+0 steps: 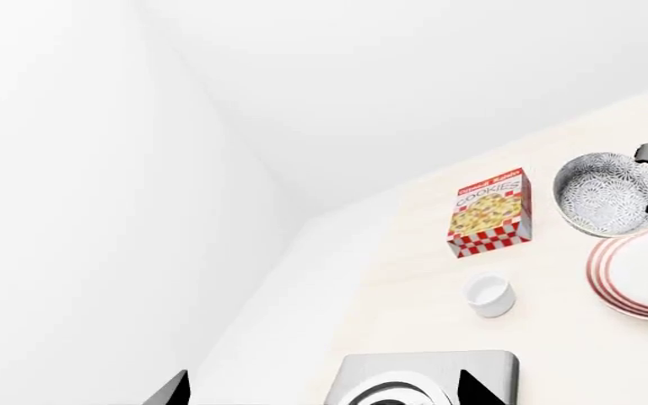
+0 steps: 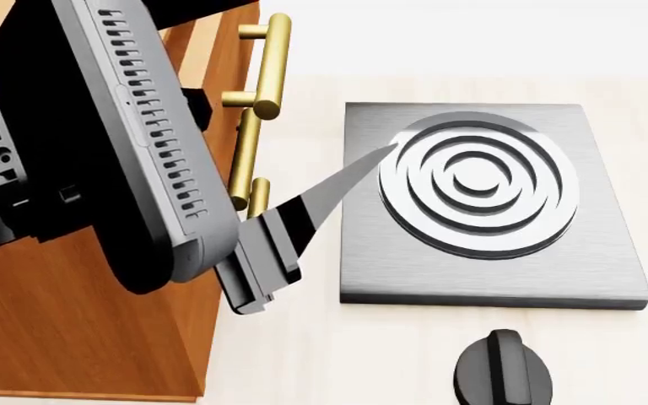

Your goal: Pick the akita bowl on the wooden cabinet and place it on the plate.

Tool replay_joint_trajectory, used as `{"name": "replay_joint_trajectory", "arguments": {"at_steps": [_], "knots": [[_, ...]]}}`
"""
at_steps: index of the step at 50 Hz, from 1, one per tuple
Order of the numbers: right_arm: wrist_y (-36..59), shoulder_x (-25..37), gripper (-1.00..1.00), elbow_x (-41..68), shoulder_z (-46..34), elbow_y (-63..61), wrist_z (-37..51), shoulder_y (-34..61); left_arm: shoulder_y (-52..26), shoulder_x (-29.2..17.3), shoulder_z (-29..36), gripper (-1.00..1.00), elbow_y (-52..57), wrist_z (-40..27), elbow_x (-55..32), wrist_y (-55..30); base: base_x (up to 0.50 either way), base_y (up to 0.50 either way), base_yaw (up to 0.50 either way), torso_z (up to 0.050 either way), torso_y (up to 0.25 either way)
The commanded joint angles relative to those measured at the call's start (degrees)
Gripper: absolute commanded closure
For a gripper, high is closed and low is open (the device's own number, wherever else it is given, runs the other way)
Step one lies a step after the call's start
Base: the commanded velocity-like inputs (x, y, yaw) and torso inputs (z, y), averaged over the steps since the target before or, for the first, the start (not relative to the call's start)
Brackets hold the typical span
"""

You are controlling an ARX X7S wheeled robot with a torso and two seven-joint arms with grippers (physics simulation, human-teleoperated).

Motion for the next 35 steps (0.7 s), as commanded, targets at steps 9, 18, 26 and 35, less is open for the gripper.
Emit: {"name": "replay_joint_trajectory", "arguments": {"at_steps": [9, 18, 26, 35], "knots": [[0.87, -1.09, 1.00, -0.86, 0.18, 3.01, -1.34, -0.20, 0.62, -0.07, -0.27, -1.00, -0.04, 0.04, 0.28, 0.09, 0.00, 0.00, 0.00, 0.001, 0.000], [1.08, -1.69, 1.00, -0.87, -0.06, 4.53, -1.80, -0.18, 1.08, -0.09, -0.31, -1.00, -0.10, 0.10, 0.47, 0.21, 0.00, 0.00, 0.00, 0.000, 0.000], [1.81, -2.66, 1.00, -0.35, -0.86, 6.90, -3.16, 0.13, 1.21, -0.19, -0.45, -1.00, 0.09, 0.02, 0.49, 0.13, 0.00, 0.00, 0.00, 0.000, 0.001], [2.19, -2.90, 1.00, -0.03, -0.76, 7.73, -3.58, 0.19, 1.52, 0.00, -0.46, -1.00, -0.12, 0.11, 0.90, 0.19, 0.00, 0.00, 0.00, 0.000, 0.000]]}}
